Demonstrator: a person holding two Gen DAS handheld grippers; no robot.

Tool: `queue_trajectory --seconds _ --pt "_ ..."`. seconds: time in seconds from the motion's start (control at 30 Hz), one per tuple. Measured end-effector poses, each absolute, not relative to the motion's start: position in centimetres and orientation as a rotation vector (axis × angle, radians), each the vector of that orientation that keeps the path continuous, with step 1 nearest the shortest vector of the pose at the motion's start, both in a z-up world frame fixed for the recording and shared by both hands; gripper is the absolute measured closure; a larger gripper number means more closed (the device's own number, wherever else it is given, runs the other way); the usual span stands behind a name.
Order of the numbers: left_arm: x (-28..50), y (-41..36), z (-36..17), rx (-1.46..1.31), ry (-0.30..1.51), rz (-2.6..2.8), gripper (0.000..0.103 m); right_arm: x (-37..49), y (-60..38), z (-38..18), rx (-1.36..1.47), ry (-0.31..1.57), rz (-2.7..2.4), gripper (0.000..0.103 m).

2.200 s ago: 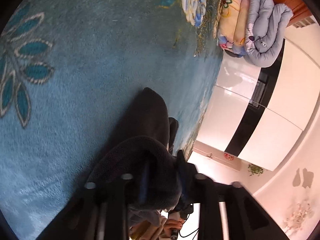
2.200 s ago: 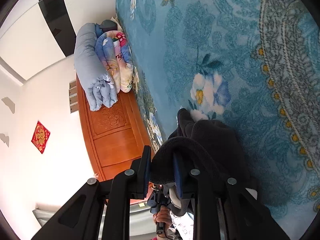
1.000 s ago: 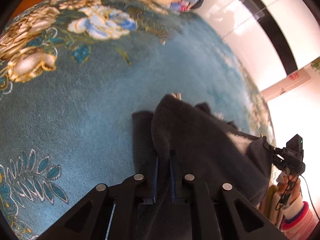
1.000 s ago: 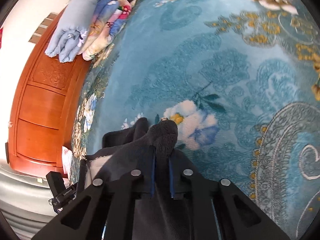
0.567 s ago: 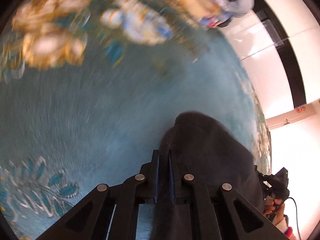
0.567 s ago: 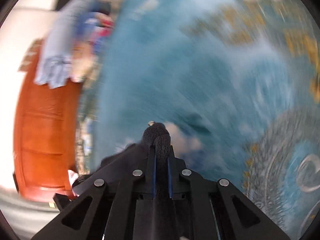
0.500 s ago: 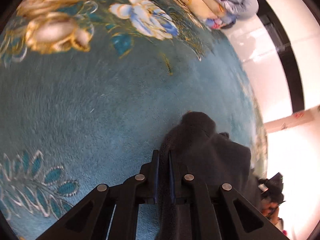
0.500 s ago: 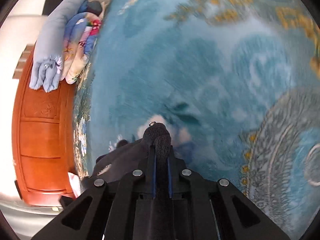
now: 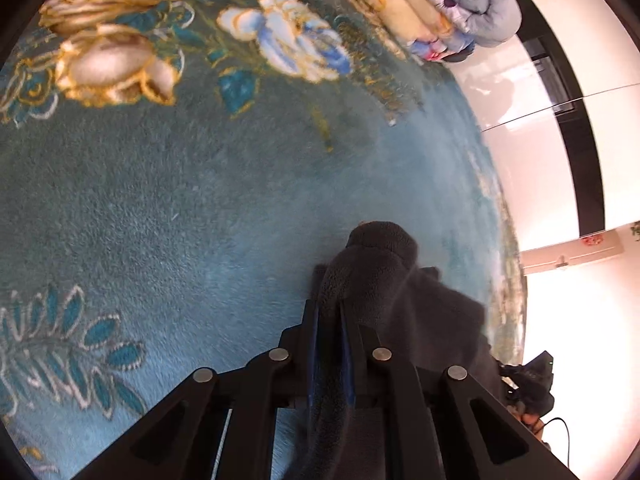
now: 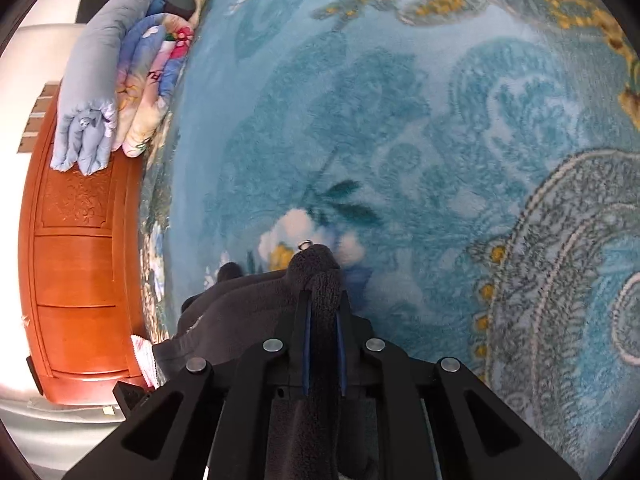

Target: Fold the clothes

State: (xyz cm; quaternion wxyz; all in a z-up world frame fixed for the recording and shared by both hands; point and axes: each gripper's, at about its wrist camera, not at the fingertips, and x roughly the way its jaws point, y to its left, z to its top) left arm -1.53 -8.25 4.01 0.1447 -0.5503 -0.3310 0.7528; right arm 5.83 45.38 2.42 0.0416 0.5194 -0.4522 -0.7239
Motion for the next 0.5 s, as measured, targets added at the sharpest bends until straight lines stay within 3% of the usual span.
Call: queue_trajectory --seconds 0.1,0.13,0.2,0.23,0.43,0.5 --pt "-0.4 -9.0 5.7 -1.567 -0.98 2.185 0.085 6.1 45.5 4.3 1.568 -1.339 -2.246 0.088" --pt "0.2 -9.4 6.3 -1.561 -0.99 2.194 0.083 6.3 45.5 5.1 1.563 -1.319 -2.265 0.082" --pt "1.3 -10.0 7.3 -1.549 -1.014 2.211 0.068 7.0 45.3 6.3 1.535 -1.282 -2.298 0.067" --pt "2.3 -10.4 7.1 -1.544 -1.056 2.209 0.065 7.6 45.1 6.8 1.52 -1.268 -2.31 0.059" --pt "8.2 -12.7 5.9 -1.503 -1.307 2.187 0.057 13.4 44.7 6.9 1.488 -1.274 -2.289 0.054" --pt "10.2 -13.4 5.5 -1.486 -1.391 2.176 0.045 15.8 44.8 6.3 1.483 -1.316 -2.26 0.054"
